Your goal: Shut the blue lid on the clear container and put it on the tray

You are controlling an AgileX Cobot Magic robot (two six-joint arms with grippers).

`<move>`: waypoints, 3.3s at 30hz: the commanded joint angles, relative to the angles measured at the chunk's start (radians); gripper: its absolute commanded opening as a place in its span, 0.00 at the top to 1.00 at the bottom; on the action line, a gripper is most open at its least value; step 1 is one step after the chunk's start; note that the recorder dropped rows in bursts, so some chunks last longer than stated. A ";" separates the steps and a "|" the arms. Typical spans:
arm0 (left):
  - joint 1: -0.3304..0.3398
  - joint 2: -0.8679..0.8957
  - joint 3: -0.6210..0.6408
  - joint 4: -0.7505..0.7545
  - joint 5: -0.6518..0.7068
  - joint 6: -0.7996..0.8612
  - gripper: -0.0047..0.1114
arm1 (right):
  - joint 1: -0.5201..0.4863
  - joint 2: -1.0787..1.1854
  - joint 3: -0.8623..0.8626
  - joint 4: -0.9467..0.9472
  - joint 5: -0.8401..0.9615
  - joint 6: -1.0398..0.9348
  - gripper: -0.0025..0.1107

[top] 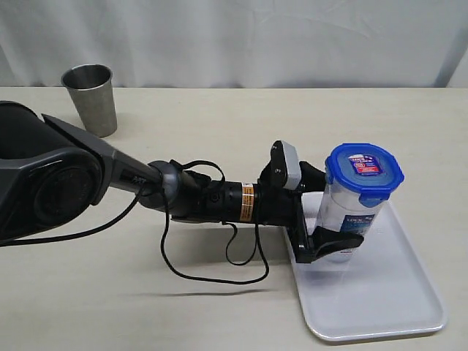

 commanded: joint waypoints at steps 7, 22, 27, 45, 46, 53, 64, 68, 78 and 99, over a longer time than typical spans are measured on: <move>0.038 -0.003 -0.008 0.083 -0.023 -0.043 0.10 | 0.001 -0.003 0.004 0.001 0.004 0.003 0.94; 0.157 -0.104 -0.008 0.405 0.140 -0.312 0.10 | 0.001 -0.003 0.004 0.001 0.004 0.003 0.94; 0.179 -0.194 -0.006 0.553 0.224 -0.427 0.16 | 0.001 -0.003 0.004 0.001 0.004 0.003 0.94; 0.440 -0.509 0.004 0.709 0.029 -0.909 0.96 | 0.001 -0.003 0.004 0.001 0.004 0.003 0.94; 0.452 -0.528 0.004 0.709 0.025 -0.927 0.96 | 0.001 -0.003 0.004 0.001 0.004 0.003 0.94; 0.530 -0.648 0.052 0.709 0.254 -1.083 0.96 | 0.001 -0.003 0.004 0.001 0.004 0.003 0.94; 0.599 -1.008 0.429 0.709 0.875 -1.074 0.96 | 0.001 -0.003 0.004 0.001 0.004 0.003 0.94; 0.599 -1.161 0.562 0.709 1.003 -1.072 0.96 | 0.001 -0.003 0.004 0.001 0.004 0.003 0.94; 0.599 -1.543 0.815 0.709 0.967 -1.076 0.96 | 0.001 -0.003 0.004 0.001 0.004 0.003 0.94; 0.599 -1.858 0.858 0.698 0.826 -1.105 0.96 | 0.001 -0.003 0.004 0.001 0.004 0.003 0.94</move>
